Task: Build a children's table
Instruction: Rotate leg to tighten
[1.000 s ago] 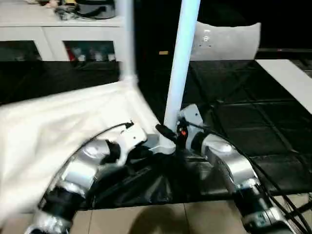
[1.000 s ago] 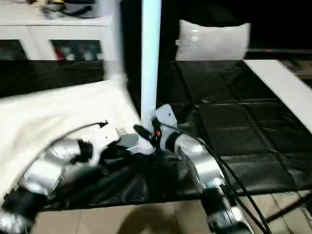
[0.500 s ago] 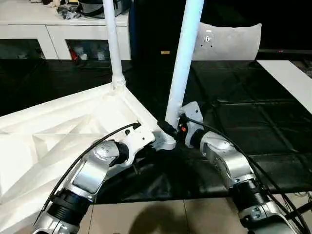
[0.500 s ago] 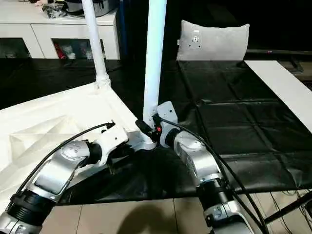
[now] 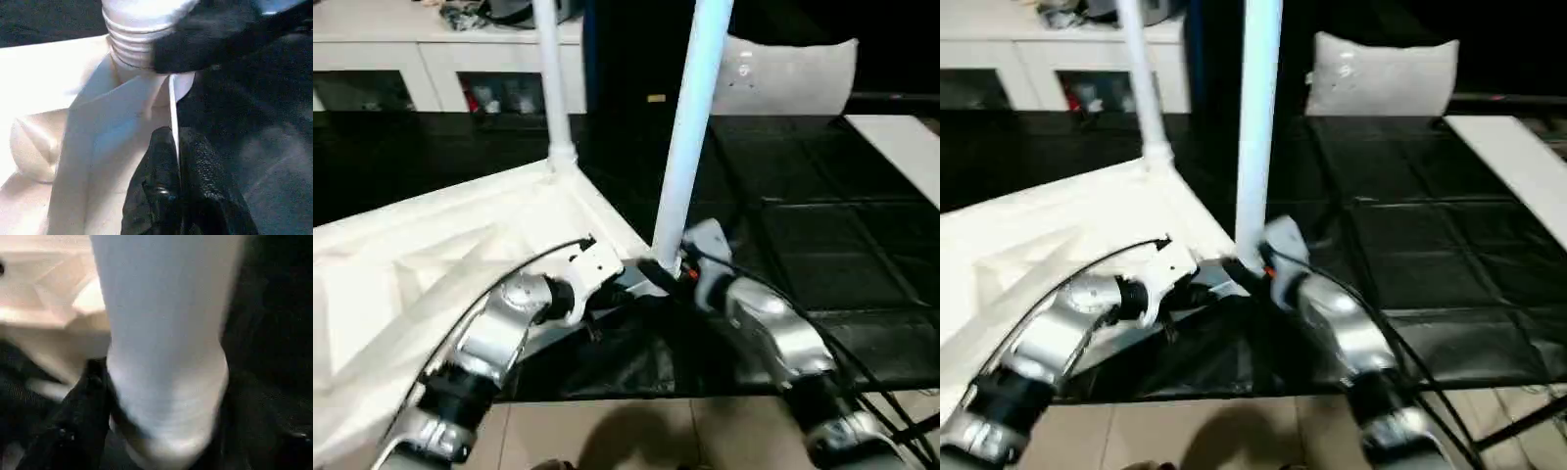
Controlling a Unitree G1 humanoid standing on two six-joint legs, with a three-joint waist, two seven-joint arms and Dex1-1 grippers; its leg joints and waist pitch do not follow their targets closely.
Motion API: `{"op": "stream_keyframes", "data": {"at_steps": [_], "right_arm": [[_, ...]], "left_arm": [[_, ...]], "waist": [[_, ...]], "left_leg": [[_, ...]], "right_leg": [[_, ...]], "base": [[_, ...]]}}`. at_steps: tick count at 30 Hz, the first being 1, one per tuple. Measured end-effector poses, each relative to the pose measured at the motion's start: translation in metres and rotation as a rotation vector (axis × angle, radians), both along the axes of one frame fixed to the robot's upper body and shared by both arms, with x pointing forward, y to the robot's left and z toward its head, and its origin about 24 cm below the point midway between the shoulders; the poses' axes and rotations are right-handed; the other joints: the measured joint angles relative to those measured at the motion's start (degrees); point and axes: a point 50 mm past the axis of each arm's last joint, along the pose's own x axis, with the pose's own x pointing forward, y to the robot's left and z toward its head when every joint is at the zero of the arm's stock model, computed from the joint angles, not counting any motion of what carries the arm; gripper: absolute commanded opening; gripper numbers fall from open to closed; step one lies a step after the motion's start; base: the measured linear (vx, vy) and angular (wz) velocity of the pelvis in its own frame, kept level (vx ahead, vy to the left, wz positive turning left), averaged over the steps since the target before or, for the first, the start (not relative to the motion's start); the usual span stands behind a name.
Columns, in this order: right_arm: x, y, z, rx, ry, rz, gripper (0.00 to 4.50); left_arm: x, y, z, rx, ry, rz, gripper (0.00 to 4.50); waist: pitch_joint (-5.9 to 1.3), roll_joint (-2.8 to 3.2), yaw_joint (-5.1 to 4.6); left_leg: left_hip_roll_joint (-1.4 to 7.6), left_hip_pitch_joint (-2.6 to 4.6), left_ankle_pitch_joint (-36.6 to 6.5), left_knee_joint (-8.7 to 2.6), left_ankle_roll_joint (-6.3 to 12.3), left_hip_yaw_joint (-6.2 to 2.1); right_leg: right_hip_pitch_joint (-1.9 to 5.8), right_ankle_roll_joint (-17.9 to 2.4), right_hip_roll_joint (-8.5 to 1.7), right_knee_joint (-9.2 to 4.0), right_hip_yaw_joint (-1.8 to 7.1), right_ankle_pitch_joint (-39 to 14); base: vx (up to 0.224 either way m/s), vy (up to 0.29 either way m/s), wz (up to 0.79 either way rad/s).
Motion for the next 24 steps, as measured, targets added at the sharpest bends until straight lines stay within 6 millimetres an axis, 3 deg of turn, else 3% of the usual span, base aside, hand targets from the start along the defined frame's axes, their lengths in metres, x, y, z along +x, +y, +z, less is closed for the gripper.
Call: {"op": "stream_keyframes", "data": {"at_steps": [7, 10, 19, 24], "right_arm": [[-0.009, -0.05, 0.005, -0.056, -0.028, 0.007, 4.26], [-0.011, -0.058, 0.01, -0.056, -0.041, 0.049, 4.45], [-0.017, -0.057, 0.028, -0.073, -0.029, 0.33, 4.45], [-0.024, -0.046, 0.025, -0.07, 0.031, 0.482, 4.45]], "left_arm": [[0.008, 0.011, 0.004, 0.041, -0.02, -0.097, 0.0], [0.008, 0.016, 0.004, 0.053, -0.018, -0.157, 0.0], [0.003, 0.017, 0.009, 0.118, -0.023, -0.445, 0.0], [0.003, 0.013, 0.01, 0.14, -0.025, -0.53, 0.0]], "waist": [[-0.02, 0.11, 0.68], [-0.12, 0.26, 0.66], [-0.19, 0.39, 3.07], [-0.2, 0.39, 3.39]], "left_leg": [[0.23, 0.06, 0.0, 0.1, 0.0, 0.04], [0.35, 0.09, 0.0, 0.12, -0.01, 0.04], [0.62, 0.03, -0.1, 0.58, 0.05, 0.17], [0.66, 0.09, 0.0, 0.74, 0.03, 0.18]], "right_leg": [[-0.01, 0.2, 0.08, 0.05, -0.1, 1.5], [-0.03, 0.1, 0.12, 0.22, -0.21, 1.7], [-0.03, 0.1, 0.11, 0.92, -0.37, 1.2], [0.03, 0.1, 0.09, 1.04, -0.38, 1.2]], "base": [[0.0, 0.0, 0.0], [0.0, 0.0, 0.0], [0.0, 0.0, 0.0], [0.0, 0.0, 0.0]]}}
